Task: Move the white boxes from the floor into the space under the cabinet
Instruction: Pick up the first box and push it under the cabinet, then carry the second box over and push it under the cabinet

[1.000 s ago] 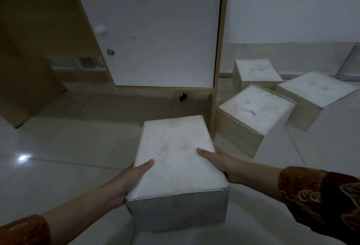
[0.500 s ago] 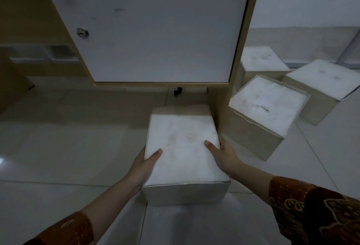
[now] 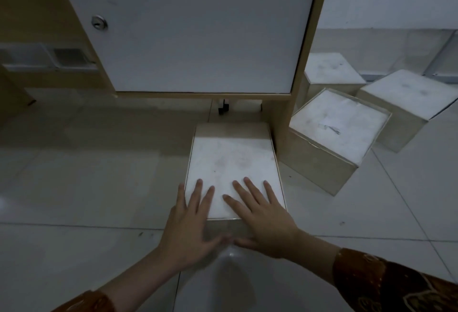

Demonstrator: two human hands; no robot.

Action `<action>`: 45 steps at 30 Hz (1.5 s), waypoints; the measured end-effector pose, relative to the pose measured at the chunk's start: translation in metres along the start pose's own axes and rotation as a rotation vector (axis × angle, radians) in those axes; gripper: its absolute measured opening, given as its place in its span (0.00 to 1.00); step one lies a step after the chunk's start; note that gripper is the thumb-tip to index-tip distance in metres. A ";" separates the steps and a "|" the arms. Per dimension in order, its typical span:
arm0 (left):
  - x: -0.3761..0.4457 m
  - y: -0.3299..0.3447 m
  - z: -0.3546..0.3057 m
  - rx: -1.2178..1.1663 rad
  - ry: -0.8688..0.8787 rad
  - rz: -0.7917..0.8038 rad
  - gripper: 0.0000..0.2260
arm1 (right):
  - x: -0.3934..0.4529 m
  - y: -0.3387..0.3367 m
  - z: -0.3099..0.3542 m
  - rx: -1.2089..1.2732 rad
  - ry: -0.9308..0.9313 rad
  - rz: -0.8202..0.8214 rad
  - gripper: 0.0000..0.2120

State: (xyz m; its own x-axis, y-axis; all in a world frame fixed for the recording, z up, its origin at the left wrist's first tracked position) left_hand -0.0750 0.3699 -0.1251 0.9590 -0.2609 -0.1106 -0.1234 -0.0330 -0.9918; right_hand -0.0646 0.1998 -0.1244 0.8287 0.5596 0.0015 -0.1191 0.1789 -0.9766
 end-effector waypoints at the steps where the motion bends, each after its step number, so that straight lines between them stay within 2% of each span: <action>1: 0.000 0.002 0.000 0.069 0.033 -0.010 0.45 | 0.002 0.003 -0.002 -0.063 -0.017 0.004 0.34; 4: 0.017 0.003 0.004 0.206 0.044 -0.056 0.49 | 0.012 0.003 -0.010 -0.102 -0.029 -0.021 0.36; 10: 0.060 -0.007 0.015 0.238 0.062 -0.025 0.41 | 0.040 0.001 -0.023 -0.129 0.001 -0.099 0.38; 12: 0.077 -0.010 0.018 0.251 0.062 -0.004 0.40 | 0.051 -0.003 -0.030 -0.130 -0.001 -0.105 0.35; 15: 0.103 -0.013 0.022 0.269 0.044 0.040 0.40 | 0.065 -0.011 -0.044 -0.170 -0.071 -0.118 0.25; 17: 0.119 -0.017 0.023 0.270 0.037 0.046 0.40 | 0.073 -0.012 -0.053 -0.196 -0.087 -0.141 0.24; 22: 0.152 -0.021 0.027 0.273 0.029 0.039 0.41 | 0.088 -0.002 -0.073 -0.242 0.023 -0.165 0.39; 32: 0.178 -0.023 0.031 0.314 0.015 0.058 0.41 | 0.110 -0.003 -0.094 -0.276 0.079 -0.148 0.43; 36: 0.171 -0.022 0.026 0.348 -0.022 -0.006 0.38 | 0.107 -0.005 -0.093 -0.278 0.104 -0.142 0.39; 41: 0.140 -0.020 -0.008 0.231 -0.160 -0.012 0.35 | 0.081 -0.010 -0.082 -0.209 0.124 -0.133 0.38; 43: 0.124 -0.030 -0.035 0.208 -0.088 -0.116 0.27 | 0.053 -0.020 -0.082 -0.152 0.049 -0.214 0.31; 45: 0.109 -0.045 -0.064 0.145 0.038 -0.274 0.20 | 0.021 -0.027 -0.089 -0.085 -0.008 -0.312 0.19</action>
State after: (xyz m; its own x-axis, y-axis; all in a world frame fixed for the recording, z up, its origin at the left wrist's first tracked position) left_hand 0.0188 0.2812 -0.0888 0.9409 -0.2976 0.1617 0.1787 0.0307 -0.9834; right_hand 0.0046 0.1347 -0.1168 0.8138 0.4944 0.3054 0.1868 0.2750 -0.9431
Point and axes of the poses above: each hand's wrist, its own x-axis towards the middle knuckle, its own y-axis out of the palm, z = x × y, the point moved 4 cm from there along x, towards the middle knuckle, and after that the axes turned 11 degrees about x, right-handed, at the moved point
